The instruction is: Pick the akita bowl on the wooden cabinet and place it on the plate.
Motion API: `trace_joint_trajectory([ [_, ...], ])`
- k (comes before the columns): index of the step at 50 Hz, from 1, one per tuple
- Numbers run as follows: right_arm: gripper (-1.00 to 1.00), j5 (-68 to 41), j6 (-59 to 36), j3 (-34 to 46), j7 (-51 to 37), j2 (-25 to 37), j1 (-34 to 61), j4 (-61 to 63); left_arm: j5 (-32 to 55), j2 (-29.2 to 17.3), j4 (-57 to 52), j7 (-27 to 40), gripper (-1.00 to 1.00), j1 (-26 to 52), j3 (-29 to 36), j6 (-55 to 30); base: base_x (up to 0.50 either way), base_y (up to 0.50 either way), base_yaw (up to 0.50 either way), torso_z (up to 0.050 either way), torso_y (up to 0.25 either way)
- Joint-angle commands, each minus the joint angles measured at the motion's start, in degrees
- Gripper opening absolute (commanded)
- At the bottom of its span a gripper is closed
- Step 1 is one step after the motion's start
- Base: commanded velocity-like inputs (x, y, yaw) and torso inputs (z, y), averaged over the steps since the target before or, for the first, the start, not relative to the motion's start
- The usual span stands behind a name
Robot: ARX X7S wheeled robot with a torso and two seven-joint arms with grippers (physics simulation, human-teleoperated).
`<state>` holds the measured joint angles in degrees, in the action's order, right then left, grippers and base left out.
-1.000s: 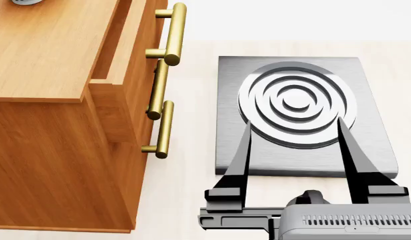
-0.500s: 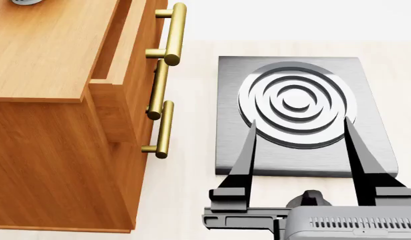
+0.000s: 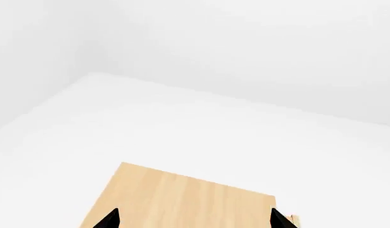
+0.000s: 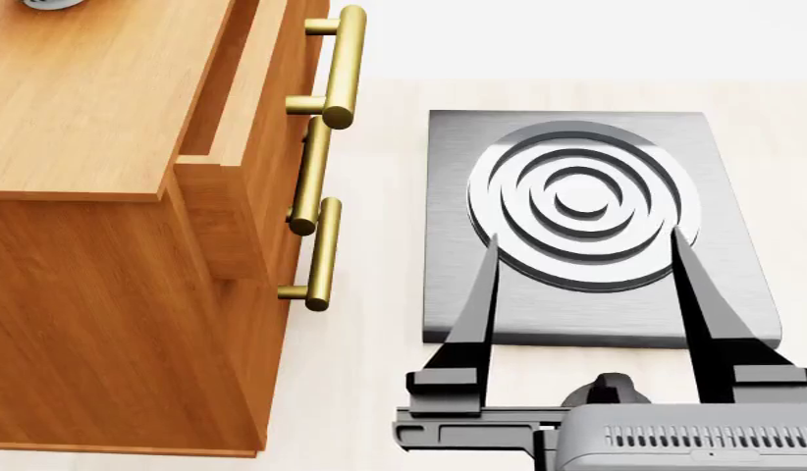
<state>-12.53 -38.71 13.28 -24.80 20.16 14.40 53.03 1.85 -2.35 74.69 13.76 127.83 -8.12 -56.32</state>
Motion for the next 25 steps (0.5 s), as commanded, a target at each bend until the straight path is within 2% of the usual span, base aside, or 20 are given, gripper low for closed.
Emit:
trace_joint_trajectory([
  [1,1.00,-0.24,0.00,0.36,-0.18,0.13,0.17,0.06,-2.09,-1.22,0.30,2.03,1.00,1.00,-1.19,-0.55,0.00,0.00,0.00,0.000,0.000],
  [13,1.00,-0.26,0.18,0.83,-0.48,0.30,0.15,0.04,-1.95,-3.03,0.29,3.29,1.00,0.61,-0.22,0.32,0.00,0.00,0.00,0.000,0.000],
  [25,1.00,-0.47,0.38,0.77,-0.82,0.49,0.03,0.03,-2.76,-3.73,0.29,4.96,1.00,0.61,4.55,-1.55,0.00,0.00,0.00,0.000,0.000],
])
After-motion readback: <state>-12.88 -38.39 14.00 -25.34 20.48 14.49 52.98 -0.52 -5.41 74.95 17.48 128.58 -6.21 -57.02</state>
